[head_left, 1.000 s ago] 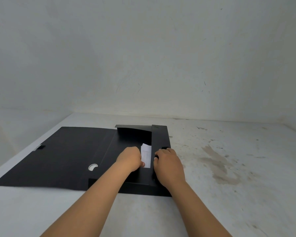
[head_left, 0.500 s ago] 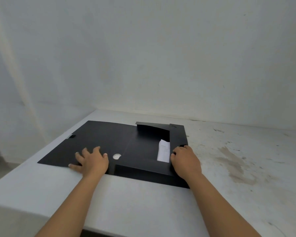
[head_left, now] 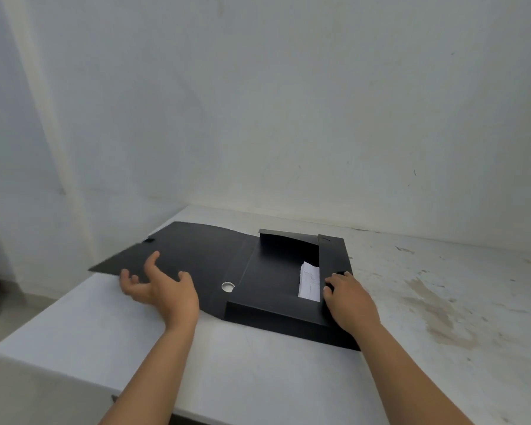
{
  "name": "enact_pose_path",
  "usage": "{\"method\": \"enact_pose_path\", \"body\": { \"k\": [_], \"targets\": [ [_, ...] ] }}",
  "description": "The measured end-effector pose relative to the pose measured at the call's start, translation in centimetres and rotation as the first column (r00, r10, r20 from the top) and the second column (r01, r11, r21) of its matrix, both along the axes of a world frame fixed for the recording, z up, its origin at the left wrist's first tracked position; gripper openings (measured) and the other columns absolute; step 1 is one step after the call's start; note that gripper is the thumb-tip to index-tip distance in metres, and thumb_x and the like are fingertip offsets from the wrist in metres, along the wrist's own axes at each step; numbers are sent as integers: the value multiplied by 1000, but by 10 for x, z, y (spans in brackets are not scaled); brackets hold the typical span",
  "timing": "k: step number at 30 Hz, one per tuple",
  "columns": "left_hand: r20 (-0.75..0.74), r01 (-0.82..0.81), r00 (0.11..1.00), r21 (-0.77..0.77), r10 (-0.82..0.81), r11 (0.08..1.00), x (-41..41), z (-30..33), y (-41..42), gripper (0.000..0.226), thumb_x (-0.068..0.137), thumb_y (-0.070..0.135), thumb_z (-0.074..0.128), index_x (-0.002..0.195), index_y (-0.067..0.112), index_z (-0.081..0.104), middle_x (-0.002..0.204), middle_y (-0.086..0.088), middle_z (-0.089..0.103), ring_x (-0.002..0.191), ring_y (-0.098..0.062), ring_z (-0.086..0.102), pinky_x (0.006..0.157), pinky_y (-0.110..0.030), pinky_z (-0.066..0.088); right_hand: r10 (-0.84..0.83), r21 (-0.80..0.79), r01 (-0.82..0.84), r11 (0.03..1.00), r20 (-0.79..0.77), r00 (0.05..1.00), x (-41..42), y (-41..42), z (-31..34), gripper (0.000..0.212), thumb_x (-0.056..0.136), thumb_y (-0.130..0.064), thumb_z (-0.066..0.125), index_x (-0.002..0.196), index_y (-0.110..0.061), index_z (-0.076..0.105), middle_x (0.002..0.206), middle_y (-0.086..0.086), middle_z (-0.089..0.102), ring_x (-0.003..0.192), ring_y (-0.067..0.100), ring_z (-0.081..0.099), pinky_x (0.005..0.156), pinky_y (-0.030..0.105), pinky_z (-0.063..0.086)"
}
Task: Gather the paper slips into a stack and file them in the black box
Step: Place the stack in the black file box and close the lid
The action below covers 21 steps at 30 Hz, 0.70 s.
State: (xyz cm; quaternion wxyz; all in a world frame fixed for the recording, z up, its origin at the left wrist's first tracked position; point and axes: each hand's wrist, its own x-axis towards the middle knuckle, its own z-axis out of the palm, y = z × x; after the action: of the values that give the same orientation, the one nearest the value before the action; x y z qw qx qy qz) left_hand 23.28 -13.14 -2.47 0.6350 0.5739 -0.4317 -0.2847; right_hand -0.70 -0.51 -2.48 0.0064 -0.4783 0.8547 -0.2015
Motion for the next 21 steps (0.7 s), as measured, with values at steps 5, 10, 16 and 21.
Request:
{"method": "enact_pose_path", "body": {
  "k": [5,10,16,21],
  "targets": [
    [-26,122,991,-183,-129,975,-2,19,20,54,88,-10,48,132,20,43,144,-9,32,123,-25,48,98,-29,44,14,-42,-11,999,72,997,-1,0,-3,37,98,-21,36,129,-12,54,149,6,41,145,22,21,113,35,28],
    [57,303,952,-273,-300,913,-10,36,40,64,91,-1,50,142,32,31,121,7,51,107,-9,53,86,-18,44,-11,-77,26,997,193,981,-9,-2,-4,42,97,-26,44,137,-15,46,158,7,22,147,24,14,117,38,20],
    [122,510,860,-182,-495,841,-22,34,52,41,92,13,54,131,25,53,118,10,60,106,-3,57,98,-24,46,1,-150,59,987,371,929,-17,1,-4,51,88,-31,61,133,-10,51,148,3,40,130,25,46,108,42,39],
    [279,706,692,-69,-666,705,-29,28,56,34,92,29,54,124,36,56,122,29,52,122,9,40,100,-11,32,129,-222,-9,975,534,835,-26,15,1,47,89,-20,61,134,-9,49,128,-16,38,126,16,44,97,23,34]
  ]
}}
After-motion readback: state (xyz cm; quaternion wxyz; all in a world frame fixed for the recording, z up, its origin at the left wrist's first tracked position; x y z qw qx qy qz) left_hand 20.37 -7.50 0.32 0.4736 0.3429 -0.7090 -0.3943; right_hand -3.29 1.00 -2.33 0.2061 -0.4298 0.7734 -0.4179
